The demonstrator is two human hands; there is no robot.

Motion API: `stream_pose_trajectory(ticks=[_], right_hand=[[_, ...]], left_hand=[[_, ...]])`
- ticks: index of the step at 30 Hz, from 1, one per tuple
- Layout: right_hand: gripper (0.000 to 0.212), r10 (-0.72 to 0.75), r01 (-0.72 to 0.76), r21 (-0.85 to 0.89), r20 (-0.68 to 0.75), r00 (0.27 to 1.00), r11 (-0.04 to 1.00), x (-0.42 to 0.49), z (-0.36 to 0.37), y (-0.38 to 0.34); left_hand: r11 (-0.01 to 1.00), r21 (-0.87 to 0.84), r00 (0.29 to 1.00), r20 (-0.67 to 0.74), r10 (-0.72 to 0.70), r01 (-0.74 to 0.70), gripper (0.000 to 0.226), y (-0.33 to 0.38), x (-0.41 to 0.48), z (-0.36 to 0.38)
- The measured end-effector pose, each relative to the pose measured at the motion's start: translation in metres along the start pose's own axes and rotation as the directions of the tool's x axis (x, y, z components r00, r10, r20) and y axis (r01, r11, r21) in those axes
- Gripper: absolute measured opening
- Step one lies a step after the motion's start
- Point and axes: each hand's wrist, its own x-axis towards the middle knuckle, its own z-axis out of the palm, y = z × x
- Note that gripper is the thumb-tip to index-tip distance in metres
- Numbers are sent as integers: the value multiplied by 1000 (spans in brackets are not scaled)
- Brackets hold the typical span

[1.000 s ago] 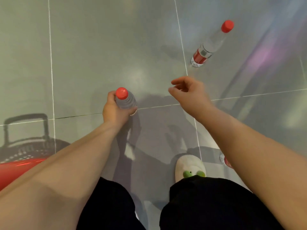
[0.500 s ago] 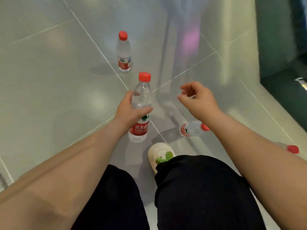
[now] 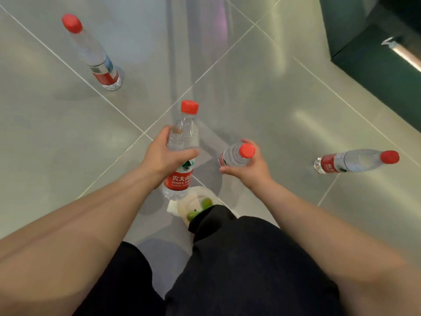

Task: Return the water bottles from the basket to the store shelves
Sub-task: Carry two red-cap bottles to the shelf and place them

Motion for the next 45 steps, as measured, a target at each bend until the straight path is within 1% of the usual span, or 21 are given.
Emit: stream_pose_trajectory(ticks=[2, 4, 6, 8, 10, 13, 17, 20, 24, 26, 28, 31, 33, 35, 37, 38, 40, 41, 42, 43, 45], right_hand=[[87, -15, 17, 29, -71, 997, 999, 8, 5, 0], [85, -18, 21, 27, -92, 996, 999, 17, 7, -1], [82, -24, 21, -27, -84, 996, 999, 26, 9, -5], [71, -7, 2, -73, -66, 998, 997, 34, 10, -17], [59, 11, -14, -54, -48, 999, 998, 39, 8, -34], [54, 3, -4, 46, 22, 1000, 999, 32, 2, -73], [54, -51, 31, 100, 204, 978, 994, -10, -14, -150], [58, -52, 25, 75, 384, 922, 997, -59, -26, -218], [72, -8, -14, 36, 538, 843, 999, -147, -40, -306], [73, -6, -27, 48, 580, 815, 998, -201, -45, -344], [68, -23, -13, 55, 611, 791, 998, -256, -52, -376], [69, 0, -12, 14, 658, 753, 1000, -334, -57, -414], [71, -11, 20, -4, 706, 708, 1000, -378, -58, -430], [68, -53, 77, 0, 731, 680, 997, -418, -56, -442], [56, -105, 116, 39, 754, 648, 992, -449, -50, -452], [51, -119, 127, 50, 771, 626, 991, -463, -45, -458], [43, -134, 142, 63, 808, 574, 988, -491, -36, -470], [41, -137, 148, 67, 826, 546, 987, -502, -32, -477], [42, -136, 156, 63, 846, 516, 986, -512, -28, -481], [44, -126, 170, 50, 871, 475, 984, -522, -25, -487], [47, -99, 209, 24, 930, 355, 978, -539, -18, -495]], left_hand=[[1000, 7, 1000, -4, -10, 10, 58, -3, 3, -3], [1000, -7, 1000, -7, -20, 19, 55, -4, 5, -6], [999, -28, 1000, -12, -24, 24, 54, -3, 7, -9], [999, -43, 999, -24, -27, 26, 54, -2, 9, -14], [998, -63, 999, -37, -30, 28, 53, 5, 7, -21], [992, -116, 996, -68, -49, 41, 52, 30, -5, -38], [974, -219, 988, -126, -90, 60, 53, 84, -50, -74], [961, -272, 984, -146, -98, 56, 50, 131, -106, -111], [946, -323, 968, -222, -117, 40, 42, 195, -205, -158], [944, -329, 954, -270, -132, 38, 44, 223, -261, -180], [928, -372, 933, -325, -154, 23, 46, 246, -320, -198], [903, -429, 903, -387, -186, 2, 44, 268, -408, -222], [882, -471, 884, -419, -207, -17, 47, 275, -459, -232], [845, -533, 860, -450, -240, -43, 40, 279, -503, -238], [804, -588, 827, -496, -266, -94, 29, 281, -541, -242], [783, -610, 808, -520, -277, -125, 31, 281, -558, -243], [749, -636, 764, -572, -298, -184, 42, 281, -590, -244], [732, -646, 737, -599, -312, -216, 42, 281, -602, -244], [711, -656, 705, -629, -328, -254, 37, 282, -614, -244], [686, -665, 668, -657, -349, -296, 31, 284, -627, -241], [636, -672, 601, -701, -383, -379, 25, 287, -649, -232]])
